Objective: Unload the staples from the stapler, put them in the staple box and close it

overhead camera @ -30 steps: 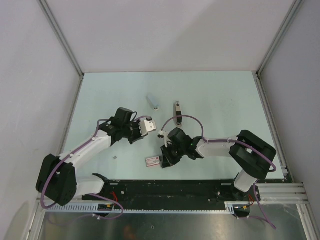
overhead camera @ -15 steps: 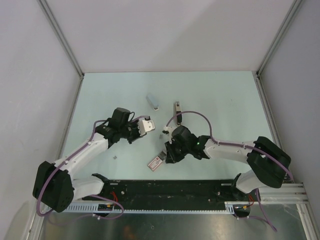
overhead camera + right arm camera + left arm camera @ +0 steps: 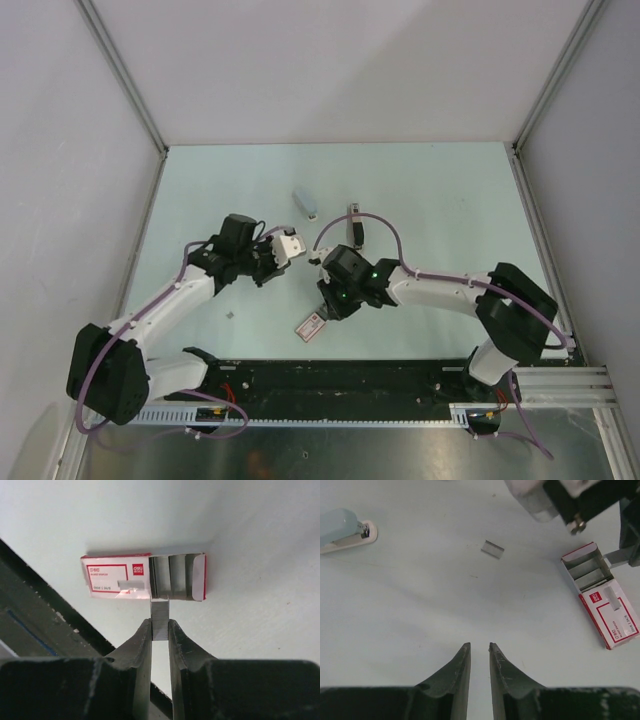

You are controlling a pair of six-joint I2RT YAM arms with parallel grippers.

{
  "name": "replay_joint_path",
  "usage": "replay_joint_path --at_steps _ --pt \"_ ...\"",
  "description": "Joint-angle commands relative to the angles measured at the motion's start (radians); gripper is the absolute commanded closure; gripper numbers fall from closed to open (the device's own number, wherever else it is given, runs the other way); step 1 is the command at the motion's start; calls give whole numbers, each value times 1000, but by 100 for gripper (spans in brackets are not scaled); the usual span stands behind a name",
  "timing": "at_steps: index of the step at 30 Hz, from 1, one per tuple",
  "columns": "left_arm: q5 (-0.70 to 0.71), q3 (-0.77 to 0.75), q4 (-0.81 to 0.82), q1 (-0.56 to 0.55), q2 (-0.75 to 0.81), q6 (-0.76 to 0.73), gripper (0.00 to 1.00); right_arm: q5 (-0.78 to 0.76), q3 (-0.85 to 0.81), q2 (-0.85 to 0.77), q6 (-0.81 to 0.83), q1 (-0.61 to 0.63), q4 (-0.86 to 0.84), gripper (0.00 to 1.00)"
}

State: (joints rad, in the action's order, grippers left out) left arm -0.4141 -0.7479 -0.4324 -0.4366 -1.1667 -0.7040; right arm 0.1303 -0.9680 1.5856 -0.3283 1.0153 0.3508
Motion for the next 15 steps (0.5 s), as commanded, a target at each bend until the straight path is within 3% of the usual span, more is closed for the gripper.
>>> replay_joint_path --at_steps 1,15 --pt "-63 -34 0 39 6 55 74 -45 -84 61 43 4 55 100" --pt "-112 -36 0 71 31 104 74 -130 -173 149 43 57 123 93"
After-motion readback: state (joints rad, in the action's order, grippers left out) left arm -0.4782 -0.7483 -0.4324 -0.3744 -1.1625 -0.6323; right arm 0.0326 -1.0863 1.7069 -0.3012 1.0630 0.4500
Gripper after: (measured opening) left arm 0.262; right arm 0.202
